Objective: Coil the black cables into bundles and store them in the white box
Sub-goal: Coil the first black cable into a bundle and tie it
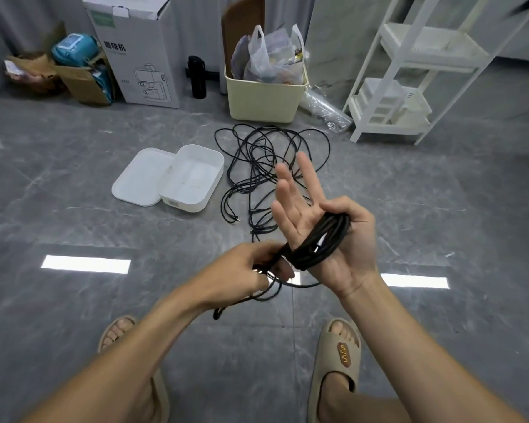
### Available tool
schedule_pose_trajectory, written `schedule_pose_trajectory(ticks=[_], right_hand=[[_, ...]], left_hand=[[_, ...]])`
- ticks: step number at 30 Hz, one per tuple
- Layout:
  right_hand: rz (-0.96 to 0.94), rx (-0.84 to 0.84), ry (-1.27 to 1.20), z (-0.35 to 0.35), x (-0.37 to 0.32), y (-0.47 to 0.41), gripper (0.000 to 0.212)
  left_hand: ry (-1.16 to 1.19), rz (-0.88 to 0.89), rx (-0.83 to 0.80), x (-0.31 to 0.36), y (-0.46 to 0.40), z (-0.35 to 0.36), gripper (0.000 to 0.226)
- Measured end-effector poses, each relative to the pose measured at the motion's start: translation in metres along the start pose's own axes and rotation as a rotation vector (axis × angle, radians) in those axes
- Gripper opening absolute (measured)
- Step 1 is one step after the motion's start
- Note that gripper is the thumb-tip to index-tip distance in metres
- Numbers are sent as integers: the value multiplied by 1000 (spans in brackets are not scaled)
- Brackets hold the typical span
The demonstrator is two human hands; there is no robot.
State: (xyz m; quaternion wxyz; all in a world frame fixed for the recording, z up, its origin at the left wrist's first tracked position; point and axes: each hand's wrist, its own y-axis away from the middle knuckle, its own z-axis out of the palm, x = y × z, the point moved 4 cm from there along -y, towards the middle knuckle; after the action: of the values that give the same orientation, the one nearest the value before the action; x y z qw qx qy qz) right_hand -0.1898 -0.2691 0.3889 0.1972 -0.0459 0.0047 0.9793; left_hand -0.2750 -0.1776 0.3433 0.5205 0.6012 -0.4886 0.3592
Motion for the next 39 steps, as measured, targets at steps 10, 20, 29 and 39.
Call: schedule_pose_trajectory(ticks=[10, 20, 29, 39], right_hand=[[-347, 264, 192, -12, -37, 1, 69], [-401, 491, 1490, -19, -39, 8, 71], [518, 475, 2068, -43, -1, 13, 31], [614, 395, 1607, -34, -2, 19, 40]], left_hand=[[278, -107, -214, -1, 7, -9, 35], [500, -159, -291, -6, 11, -12, 45], [-20, -145, -193, 0, 10, -8, 12], [-236, 56, 134, 3, 11, -29, 7]])
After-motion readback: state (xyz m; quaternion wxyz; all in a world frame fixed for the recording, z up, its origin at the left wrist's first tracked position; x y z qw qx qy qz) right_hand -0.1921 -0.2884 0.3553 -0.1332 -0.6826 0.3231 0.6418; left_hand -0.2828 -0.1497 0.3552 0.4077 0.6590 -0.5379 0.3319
